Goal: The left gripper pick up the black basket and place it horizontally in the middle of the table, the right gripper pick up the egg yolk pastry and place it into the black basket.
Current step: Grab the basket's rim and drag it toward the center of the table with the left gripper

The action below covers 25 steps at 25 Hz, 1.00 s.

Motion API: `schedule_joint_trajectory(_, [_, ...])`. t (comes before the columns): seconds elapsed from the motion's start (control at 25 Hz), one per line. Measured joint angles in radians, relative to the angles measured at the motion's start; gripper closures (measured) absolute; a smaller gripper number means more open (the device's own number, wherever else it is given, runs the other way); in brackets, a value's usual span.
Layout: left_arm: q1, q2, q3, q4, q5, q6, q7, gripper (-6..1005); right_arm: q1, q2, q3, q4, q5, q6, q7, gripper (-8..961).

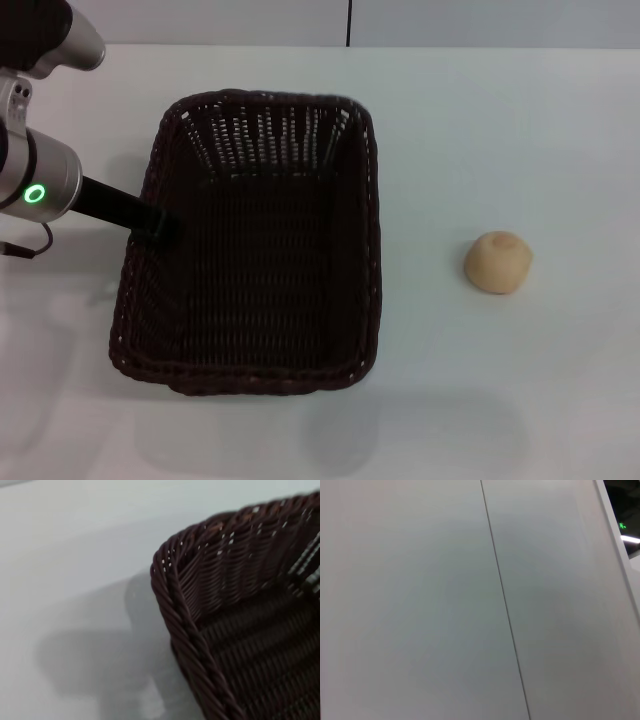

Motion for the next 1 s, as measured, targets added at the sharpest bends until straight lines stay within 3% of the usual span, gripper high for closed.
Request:
schedule_joint_trajectory(0.32, [0.033, 0.0, 0.018, -0.1, 0.002, -0.002, -0.006, 642, -0.002, 0.0, 0.0, 0.001, 0.0, -0.003, 0.0, 125])
schedule_joint_trajectory(0.44, [0.034, 0.002, 0.025, -0.104, 0.002, -0.002, 0.003, 787, -0.003, 0.0, 0.0, 0.001, 0.0, -0.003, 0.0, 125])
schedule_joint_trajectory(0.64, [0.033, 0.002, 0.028, -0.104, 0.002, 0.001, 0.053, 807, -0.003, 0.001, 0.0, 0.001, 0.0, -0.005, 0.0, 125])
schedule_joint_trajectory(0.72, [0.013, 0.002, 0.046, -0.111, 0.001, 0.008, 0.203, 812, -0.002, 0.001, -0.001, 0.002, 0.0, -0.005, 0.001, 125])
schedule_joint_trajectory(0.88, [0.0, 0.002, 0.049, -0.111, 0.001, 0.009, 0.229, 815, -0.001, 0.002, -0.002, 0.005, 0.0, -0.014, 0.002, 125])
schedule_joint_trajectory(0.96, [-0.068, 0.003, 0.042, -0.099, -0.007, 0.004, 0.329, 817, -0.003, 0.002, -0.002, 0.011, 0.0, -0.022, 0.002, 125])
schedule_joint_trajectory(1.0, [-0.068, 0.003, 0.042, -0.099, -0.007, 0.004, 0.329, 818, -0.004, 0.002, -0.002, 0.013, 0.0, -0.029, 0.002, 125])
